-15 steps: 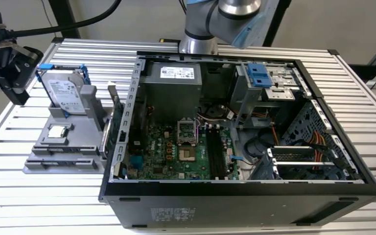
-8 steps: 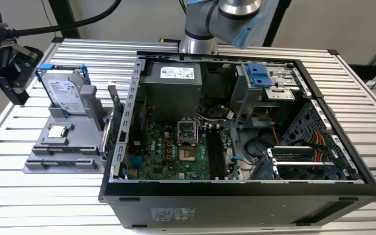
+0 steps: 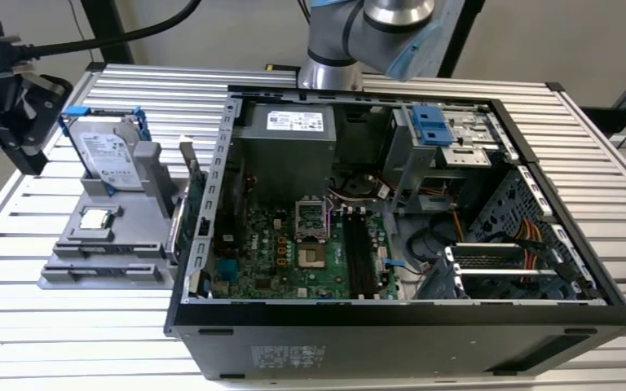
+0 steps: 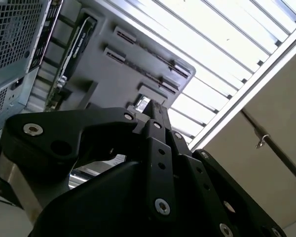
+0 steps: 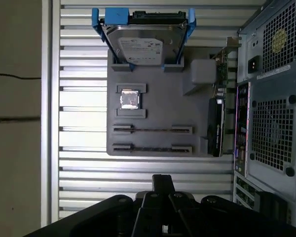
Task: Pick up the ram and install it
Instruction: 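Pick up the ram and move it above insertion slot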
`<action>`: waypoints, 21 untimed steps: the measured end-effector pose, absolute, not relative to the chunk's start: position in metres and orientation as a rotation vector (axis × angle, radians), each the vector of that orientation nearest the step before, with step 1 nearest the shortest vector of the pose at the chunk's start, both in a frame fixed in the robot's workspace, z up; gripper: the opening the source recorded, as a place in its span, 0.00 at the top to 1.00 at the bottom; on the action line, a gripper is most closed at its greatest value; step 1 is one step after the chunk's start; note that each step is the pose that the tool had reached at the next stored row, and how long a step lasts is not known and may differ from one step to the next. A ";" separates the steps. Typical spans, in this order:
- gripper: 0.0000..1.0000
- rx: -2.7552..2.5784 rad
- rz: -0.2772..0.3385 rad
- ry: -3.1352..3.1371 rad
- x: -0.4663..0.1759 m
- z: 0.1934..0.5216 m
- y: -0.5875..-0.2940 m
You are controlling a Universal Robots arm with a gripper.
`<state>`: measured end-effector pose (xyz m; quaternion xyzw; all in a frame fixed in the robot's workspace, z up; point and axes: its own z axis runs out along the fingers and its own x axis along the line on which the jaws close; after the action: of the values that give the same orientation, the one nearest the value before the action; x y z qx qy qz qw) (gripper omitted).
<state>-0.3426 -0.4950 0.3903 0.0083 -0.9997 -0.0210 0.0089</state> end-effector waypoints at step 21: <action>1.00 0.360 -0.062 -3.098 -0.343 0.390 -0.495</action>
<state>-0.3426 -0.4950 0.3903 0.1155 -0.9930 -0.0199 0.0111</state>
